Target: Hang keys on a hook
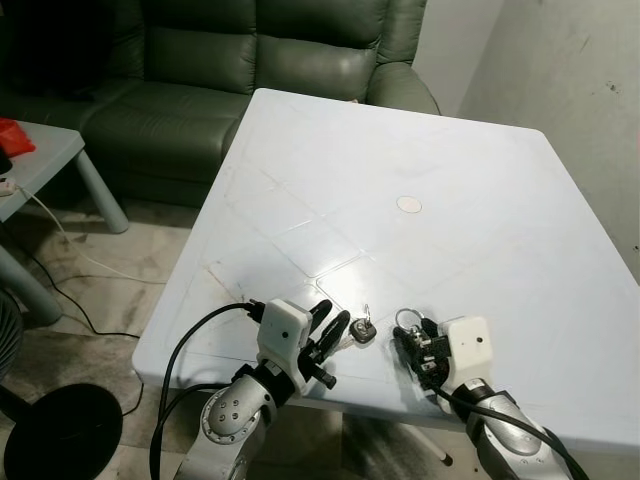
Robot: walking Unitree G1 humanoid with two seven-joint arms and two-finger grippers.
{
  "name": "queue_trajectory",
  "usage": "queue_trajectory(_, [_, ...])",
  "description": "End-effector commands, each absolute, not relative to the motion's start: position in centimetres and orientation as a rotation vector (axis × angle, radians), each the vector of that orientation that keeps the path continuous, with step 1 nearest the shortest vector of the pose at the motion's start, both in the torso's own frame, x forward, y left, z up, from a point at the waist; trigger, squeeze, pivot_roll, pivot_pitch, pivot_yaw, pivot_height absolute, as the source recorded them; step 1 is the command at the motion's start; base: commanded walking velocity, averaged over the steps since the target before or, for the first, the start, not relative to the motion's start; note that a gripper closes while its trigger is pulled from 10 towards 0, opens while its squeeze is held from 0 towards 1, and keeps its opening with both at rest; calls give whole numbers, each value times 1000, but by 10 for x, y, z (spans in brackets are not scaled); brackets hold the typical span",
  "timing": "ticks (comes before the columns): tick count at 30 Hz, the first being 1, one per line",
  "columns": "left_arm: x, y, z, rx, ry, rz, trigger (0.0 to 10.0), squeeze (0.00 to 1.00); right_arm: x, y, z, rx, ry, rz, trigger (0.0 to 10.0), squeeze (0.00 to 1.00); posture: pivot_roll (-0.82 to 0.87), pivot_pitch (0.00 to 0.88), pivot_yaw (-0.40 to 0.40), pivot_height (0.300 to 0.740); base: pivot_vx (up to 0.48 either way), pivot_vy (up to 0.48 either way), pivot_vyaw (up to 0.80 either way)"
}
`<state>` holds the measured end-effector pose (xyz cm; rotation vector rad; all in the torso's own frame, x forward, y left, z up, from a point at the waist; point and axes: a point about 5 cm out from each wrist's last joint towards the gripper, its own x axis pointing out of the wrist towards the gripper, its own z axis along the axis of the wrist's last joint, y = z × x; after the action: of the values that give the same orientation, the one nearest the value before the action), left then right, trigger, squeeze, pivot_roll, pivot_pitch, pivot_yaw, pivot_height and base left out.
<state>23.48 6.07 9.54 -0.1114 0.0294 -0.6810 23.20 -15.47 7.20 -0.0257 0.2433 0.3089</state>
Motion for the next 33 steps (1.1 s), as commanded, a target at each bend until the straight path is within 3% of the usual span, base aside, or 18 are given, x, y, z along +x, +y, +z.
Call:
queue_trajectory(1, [235,56,100,-109,16,-699,10000,0,231,-154,70,-35,260,300,10000,0,-70,73,-73,740,0,0,0])
queue_trajectory(12, [234,55,100,-106,13,-707,10000,0,234,-156,68,-40,282,225,9922,0,-71,70,-69,740,0,0,0])
queue_trajectory(13, [234,55,100,-106,14,-707,10000,0,234,-156,68,-41,280,220,6549,0,-71,69,-70,740,0,0,0])
queue_trajectory(16, [235,55,101,-106,14,-708,10000,0,234,-158,68,-43,278,205,1020,0,-73,76,-70,740,0,0,0])
queue_trajectory(17, [234,55,101,-107,15,-708,10000,0,234,-158,68,-47,276,199,0,0,-73,76,-70,740,0,0,0])
queue_trajectory(33, [234,54,100,-107,18,-699,10000,0,233,-161,70,-53,259,184,0,0,-74,89,-72,740,0,0,0])
